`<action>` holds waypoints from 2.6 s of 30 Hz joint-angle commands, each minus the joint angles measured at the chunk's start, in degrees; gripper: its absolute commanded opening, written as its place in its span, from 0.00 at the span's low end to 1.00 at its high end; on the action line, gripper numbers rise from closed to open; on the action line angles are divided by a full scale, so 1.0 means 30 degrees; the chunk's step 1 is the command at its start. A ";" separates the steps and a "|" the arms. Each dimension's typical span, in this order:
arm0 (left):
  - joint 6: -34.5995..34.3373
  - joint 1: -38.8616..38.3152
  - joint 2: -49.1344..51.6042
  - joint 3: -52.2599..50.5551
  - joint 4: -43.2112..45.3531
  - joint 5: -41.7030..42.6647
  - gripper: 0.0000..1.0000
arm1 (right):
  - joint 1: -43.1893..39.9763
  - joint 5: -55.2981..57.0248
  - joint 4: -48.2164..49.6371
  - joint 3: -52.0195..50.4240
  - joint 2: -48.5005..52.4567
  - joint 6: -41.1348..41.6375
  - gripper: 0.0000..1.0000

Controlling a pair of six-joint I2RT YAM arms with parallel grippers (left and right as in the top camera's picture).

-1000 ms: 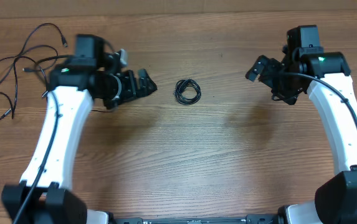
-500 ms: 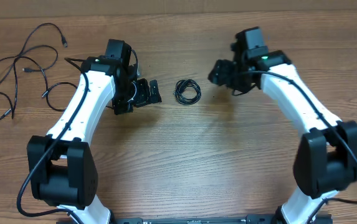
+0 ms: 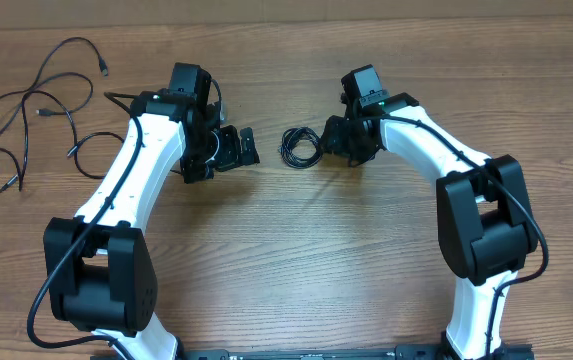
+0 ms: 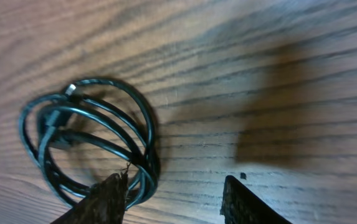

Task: Untangle cables

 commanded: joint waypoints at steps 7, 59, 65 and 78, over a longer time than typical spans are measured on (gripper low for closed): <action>-0.0335 0.0073 0.0175 -0.0007 0.0058 -0.0175 1.00 | 0.0532 -0.2025 0.0590 -0.0015 0.0357 -0.3082 0.54; 0.0648 -0.3818 0.0182 -0.0007 -0.2346 -0.0306 0.61 | 0.1173 -1.1300 -0.5785 0.0044 -0.6419 -0.4284 0.04; -0.2317 -0.3461 0.0182 -0.0007 -0.3235 -0.6936 0.62 | 0.1173 -1.1293 -0.5799 0.0044 -0.6419 -0.4284 0.04; 0.0845 -0.1362 0.0189 -0.0007 -0.2477 0.0007 0.67 | 0.1173 -1.0877 -0.5719 0.0044 -0.6419 -0.4269 0.04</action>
